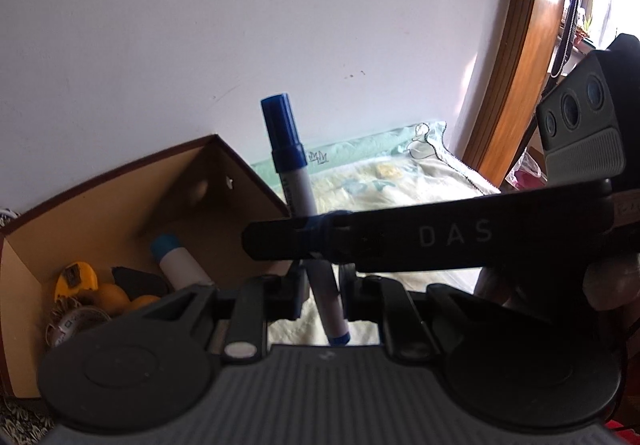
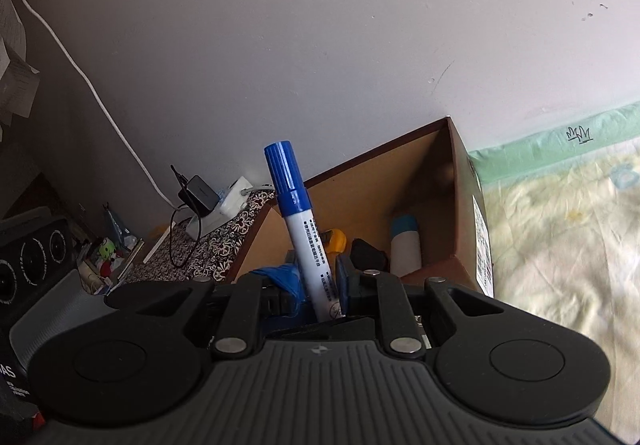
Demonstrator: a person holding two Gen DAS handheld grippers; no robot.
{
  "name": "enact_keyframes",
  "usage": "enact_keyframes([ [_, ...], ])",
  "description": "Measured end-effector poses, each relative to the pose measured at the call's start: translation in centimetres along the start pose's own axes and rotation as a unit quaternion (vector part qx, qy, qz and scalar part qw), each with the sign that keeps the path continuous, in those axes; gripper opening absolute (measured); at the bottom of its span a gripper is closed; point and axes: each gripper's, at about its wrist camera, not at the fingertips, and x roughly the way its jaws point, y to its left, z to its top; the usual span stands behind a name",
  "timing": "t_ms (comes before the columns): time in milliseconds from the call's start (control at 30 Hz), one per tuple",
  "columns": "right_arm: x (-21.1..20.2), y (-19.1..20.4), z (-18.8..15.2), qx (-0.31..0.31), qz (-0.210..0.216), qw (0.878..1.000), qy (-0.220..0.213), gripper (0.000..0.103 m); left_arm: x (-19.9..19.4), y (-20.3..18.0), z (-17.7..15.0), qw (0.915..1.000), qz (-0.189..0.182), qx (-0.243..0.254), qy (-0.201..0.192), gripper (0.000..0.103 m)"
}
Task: Organize rigid objects
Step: 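Lower the marker into the box and open the left gripper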
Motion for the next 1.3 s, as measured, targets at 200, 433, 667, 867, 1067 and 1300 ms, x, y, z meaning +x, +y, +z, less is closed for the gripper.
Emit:
enact_keyframes([
  [200,3.5,0.8,3.3,-0.014,0.004,1.000,0.016,0.000,0.9,3.9,2.5,0.9996,0.007,-0.023,-0.013,0.013],
  [433,8.1,-0.6,5.4,-0.021,-0.036,0.996,0.078,0.000,5.6,8.5,3.6,0.9973,-0.023,-0.066,0.021,0.012],
  [667,11.6,-2.7,5.4,-0.021,-0.086,0.987,0.134,0.000,10.6,10.6,3.0,0.9927,-0.043,-0.089,0.069,0.012],
  [867,13.7,-2.6,5.0,-0.040,-0.108,0.979,0.165,0.000,12.8,11.1,2.3,0.9911,-0.020,-0.091,0.095,0.012],
  [1067,15.6,-2.5,4.7,-0.061,-0.140,0.974,0.168,0.000,14.2,12.0,2.1,0.9878,-0.009,-0.111,0.109,0.013],
  [1300,16.8,-3.0,3.9,-0.082,-0.155,0.976,0.132,0.000,15.6,11.9,1.9,0.9832,0.029,-0.120,0.135,0.011],
])
